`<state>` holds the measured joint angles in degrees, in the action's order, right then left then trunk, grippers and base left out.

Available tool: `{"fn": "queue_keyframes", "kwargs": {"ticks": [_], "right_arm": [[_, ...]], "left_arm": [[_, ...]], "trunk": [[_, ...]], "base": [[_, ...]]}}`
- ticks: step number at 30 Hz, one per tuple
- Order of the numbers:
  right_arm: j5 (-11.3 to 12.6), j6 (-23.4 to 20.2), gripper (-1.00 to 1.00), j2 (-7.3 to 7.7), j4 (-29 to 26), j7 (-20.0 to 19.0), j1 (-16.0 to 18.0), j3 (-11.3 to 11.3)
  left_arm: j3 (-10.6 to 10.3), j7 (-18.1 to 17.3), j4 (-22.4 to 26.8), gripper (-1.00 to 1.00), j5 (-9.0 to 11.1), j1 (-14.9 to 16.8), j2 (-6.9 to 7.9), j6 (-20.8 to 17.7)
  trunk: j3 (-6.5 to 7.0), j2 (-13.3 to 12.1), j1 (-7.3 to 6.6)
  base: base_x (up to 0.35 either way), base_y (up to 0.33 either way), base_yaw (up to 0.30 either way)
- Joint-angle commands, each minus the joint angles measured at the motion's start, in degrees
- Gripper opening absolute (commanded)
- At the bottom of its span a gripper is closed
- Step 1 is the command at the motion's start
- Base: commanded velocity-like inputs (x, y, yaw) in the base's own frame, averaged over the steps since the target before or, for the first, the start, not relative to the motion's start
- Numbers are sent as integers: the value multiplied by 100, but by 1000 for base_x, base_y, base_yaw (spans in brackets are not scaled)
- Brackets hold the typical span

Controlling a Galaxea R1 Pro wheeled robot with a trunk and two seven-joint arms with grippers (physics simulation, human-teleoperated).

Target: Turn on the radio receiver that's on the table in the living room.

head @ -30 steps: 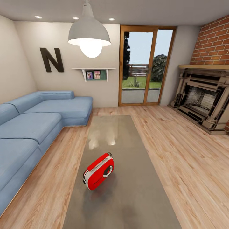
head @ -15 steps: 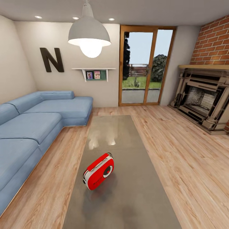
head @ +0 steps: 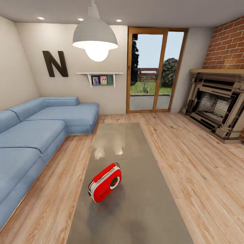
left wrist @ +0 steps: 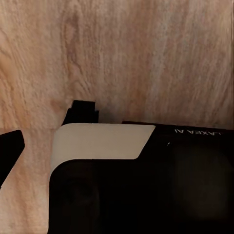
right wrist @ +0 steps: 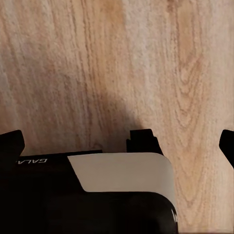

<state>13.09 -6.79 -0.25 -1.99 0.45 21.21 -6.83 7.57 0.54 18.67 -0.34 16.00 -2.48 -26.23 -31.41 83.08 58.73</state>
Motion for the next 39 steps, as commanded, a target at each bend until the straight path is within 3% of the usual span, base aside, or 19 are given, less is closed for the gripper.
{"fn": "queue_keyframes", "kwargs": {"ticks": [1,7,13,20,33,39], "right_arm": [[0,-16,100,1,-4,2,-1,1],[-6,-104,100,18,-102,7,0,6],[-13,-963,100,47,-934,8,1,7],[-17,-1528,100,82,-1634,15,-1,7],[-25,-2012,100,126,-2301,33,-2,12],[-18,-2373,100,253,-2832,41,-2,20]], "left_arm": [[0,0,102,100,-1,-1,-9,-79],[-44,6,922,100,-1,-1,-44,-515],[-344,7,1622,100,-1,-1,-52,-675],[-427,14,2266,100,-1,-1,-126,-884],[-431,16,2549,100,-1,-1,-138,-925],[-431,16,2678,100,-1,-1,-139,-927]], "trunk": [[0,0,0],[0,0,0],[0,0,0],[0,0,0],[0,0,0],[0,0,0]], "base": [[0,0,0],[0,0,0],[0,0,0],[0,0,0],[0,0,0],[0,0,0]]}}
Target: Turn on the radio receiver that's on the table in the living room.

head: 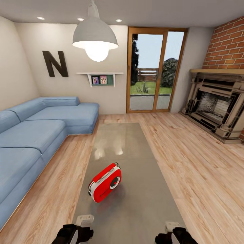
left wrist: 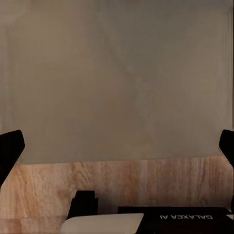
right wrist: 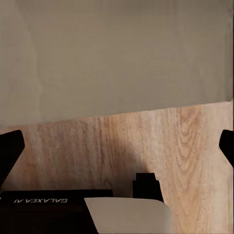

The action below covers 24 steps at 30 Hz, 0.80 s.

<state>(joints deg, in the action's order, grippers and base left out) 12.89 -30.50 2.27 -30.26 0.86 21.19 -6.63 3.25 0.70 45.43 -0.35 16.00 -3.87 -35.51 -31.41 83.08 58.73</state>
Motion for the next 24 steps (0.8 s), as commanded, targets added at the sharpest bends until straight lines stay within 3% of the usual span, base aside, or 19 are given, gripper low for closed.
{"fn": "queue_keyframes", "kwargs": {"ticks": [1,8,15,24], "right_arm": [[1,-14,100,11,-61,1,1,1],[-5,-94,100,83,-502,3,3,4],[-5,-538,100,208,-1116,10,2,12],[-6,-596,100,230,-1489,218,7,13]], "left_arm": [[0,0,35,100,0,0,0,0],[0,-6,286,100,0,0,7,0],[0,-9,718,100,0,0,10,0],[0,-11,1059,100,-3,0,12,2]], "trunk": [[0,0,0],[0,0,0],[0,0,0],[0,0,0]], "base": [[0,0,0],[0,0,0],[0,0,0],[0,0,0]]}}
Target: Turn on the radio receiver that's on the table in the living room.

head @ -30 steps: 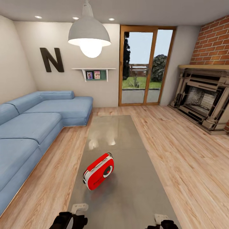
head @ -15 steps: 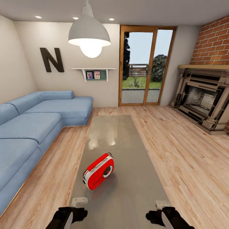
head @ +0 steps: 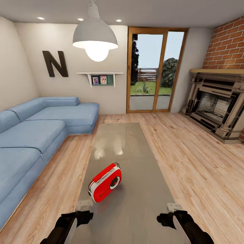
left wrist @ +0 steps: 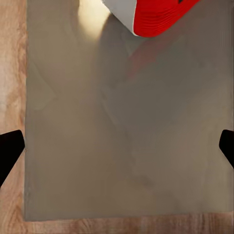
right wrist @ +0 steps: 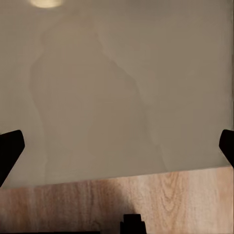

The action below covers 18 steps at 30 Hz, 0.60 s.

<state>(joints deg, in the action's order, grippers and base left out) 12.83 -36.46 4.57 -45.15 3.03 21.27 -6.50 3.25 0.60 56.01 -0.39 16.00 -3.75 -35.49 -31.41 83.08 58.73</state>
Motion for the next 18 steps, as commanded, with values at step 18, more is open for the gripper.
{"fn": "queue_keyframes", "kwargs": {"ticks": [18], "right_arm": [[0,-1,100,0,-517,219,27,7]], "left_arm": [[-87,-19,976,100,-2,0,6,40]], "trunk": [[0,0,0]], "base": [[0,0,0]]}}
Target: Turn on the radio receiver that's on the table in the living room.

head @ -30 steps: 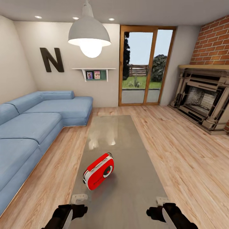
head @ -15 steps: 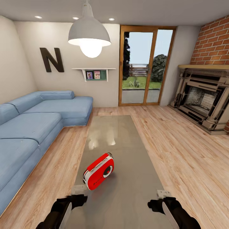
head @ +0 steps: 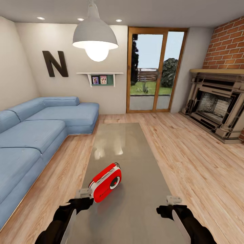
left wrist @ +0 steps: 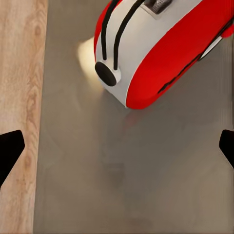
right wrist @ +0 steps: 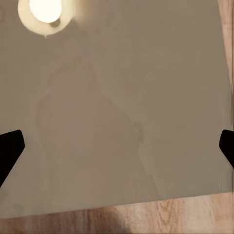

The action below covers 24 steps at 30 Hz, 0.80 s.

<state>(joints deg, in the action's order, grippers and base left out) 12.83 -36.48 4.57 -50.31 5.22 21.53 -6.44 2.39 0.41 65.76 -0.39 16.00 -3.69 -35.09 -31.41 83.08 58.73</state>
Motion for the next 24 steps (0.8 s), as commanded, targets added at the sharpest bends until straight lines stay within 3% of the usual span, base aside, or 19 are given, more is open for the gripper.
{"fn": "queue_keyframes", "kwargs": {"ticks": [1,15,19,24], "right_arm": [[0,0,100,2,-3,11,0,0],[0,-1,100,79,-383,349,0,2],[0,-126,100,176,-781,400,0,2],[0,-313,100,195,-1062,407,0,2]], "left_arm": [[-8,1,12,100,-2,0,0,0],[-171,11,583,100,4,0,-8,-22],[-184,12,816,100,4,0,-14,-32],[-185,12,876,100,4,0,-17,-33]], "trunk": [[0,0,0],[0,0,0],[0,0,0],[0,0,0]], "base": [[0,0,0],[0,0,0],[0,0,0],[0,0,0]]}}
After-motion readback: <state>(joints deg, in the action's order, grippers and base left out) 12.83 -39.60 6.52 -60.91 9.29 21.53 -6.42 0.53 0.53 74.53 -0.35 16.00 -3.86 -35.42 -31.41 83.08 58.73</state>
